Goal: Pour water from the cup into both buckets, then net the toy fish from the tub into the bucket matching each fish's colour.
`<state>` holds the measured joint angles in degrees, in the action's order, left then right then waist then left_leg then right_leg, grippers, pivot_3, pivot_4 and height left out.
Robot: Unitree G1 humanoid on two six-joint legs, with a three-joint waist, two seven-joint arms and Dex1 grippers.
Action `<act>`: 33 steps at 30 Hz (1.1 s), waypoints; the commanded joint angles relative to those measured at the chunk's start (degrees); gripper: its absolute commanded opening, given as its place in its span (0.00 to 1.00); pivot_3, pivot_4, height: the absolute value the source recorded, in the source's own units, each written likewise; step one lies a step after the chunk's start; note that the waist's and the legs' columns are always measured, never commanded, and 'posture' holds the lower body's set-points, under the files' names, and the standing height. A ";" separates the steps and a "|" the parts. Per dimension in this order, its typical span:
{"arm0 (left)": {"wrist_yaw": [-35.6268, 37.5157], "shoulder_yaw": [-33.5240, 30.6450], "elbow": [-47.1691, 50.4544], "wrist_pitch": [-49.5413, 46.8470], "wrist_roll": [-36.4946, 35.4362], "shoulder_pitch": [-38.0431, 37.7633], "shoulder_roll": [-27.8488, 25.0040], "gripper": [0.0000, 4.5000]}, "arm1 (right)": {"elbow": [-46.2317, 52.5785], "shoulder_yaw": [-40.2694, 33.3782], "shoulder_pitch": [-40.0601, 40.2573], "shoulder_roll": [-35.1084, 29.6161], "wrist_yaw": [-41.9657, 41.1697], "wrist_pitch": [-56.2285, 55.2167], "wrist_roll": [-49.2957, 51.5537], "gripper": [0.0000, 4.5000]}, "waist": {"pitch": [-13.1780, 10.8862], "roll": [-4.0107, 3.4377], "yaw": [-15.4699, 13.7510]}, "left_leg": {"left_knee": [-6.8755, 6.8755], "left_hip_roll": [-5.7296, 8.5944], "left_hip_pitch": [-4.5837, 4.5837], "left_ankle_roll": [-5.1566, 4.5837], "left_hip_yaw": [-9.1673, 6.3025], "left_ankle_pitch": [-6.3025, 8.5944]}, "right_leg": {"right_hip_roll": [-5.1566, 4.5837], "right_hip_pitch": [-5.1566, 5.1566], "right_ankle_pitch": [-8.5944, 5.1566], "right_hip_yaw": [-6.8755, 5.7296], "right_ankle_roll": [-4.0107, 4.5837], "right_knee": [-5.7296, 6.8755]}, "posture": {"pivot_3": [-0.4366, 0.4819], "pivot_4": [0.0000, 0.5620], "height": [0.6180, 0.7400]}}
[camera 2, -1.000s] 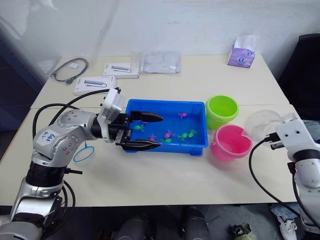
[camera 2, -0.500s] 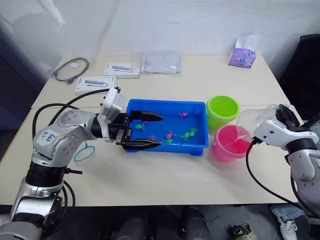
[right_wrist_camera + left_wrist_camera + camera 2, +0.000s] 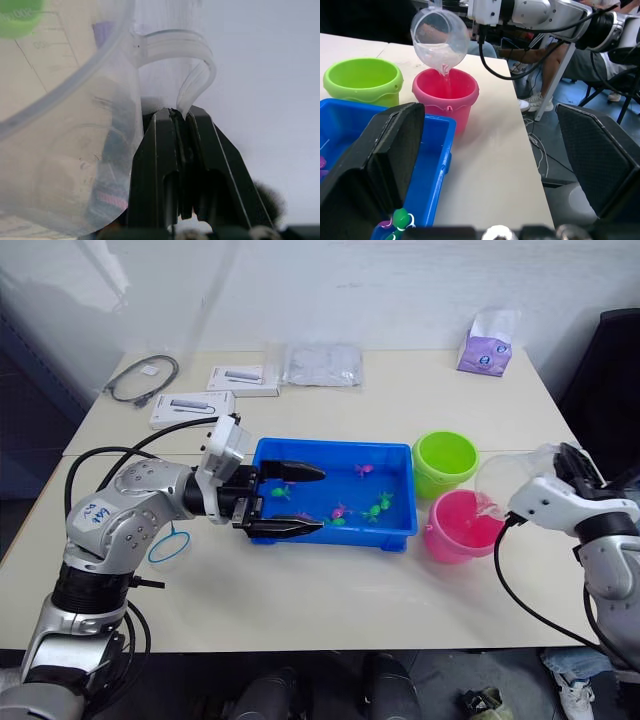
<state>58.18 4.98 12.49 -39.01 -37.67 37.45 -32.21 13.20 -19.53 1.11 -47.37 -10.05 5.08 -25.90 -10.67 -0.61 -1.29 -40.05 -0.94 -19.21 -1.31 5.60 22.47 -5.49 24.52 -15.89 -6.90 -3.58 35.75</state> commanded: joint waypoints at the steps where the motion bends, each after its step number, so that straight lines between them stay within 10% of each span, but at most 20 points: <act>1: -1.22 -1.46 -0.72 1.59 1.08 0.75 0.51 1.00 | 1.56 -4.99 -2.08 0.96 -2.20 2.31 5.30 0.01 | 0.00 -0.01 0.05 | 0.00 0.01 0.00 0.00 0.00 0.00 | 0.00 0.00 0.00 0.00 0.00 0.01 | 0.48 0.27 1.00; 15: -6.23 -4.10 -9.63 4.00 4.16 4.94 3.31 1.00 | -13.81 -6.61 -25.41 4.33 -8.54 23.84 26.32 0.01 | -0.01 0.01 0.37 | 0.00 0.05 -0.01 -0.09 0.02 -0.05 | -0.03 0.01 0.01 -0.03 -0.01 0.20 | 0.48 0.27 1.00; 33: -8.62 -5.53 -7.48 3.39 4.80 3.08 3.99 1.00 | -54.57 23.96 -52.71 -1.58 0.35 -12.66 2.69 0.01 | -0.02 0.00 1.78 | 0.07 0.00 -0.13 -0.07 -0.03 -0.07 | -0.10 0.08 0.02 -0.13 -0.02 0.18 | 0.48 0.27 1.00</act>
<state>49.90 0.88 2.19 -35.77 -32.47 40.78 -27.77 -40.74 3.59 -49.32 -46.76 -11.98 -3.80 -20.65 -10.69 -0.60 0.49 -39.98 -0.94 -19.35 -1.38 5.58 22.40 -5.59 24.61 -15.87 -7.02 -3.60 35.92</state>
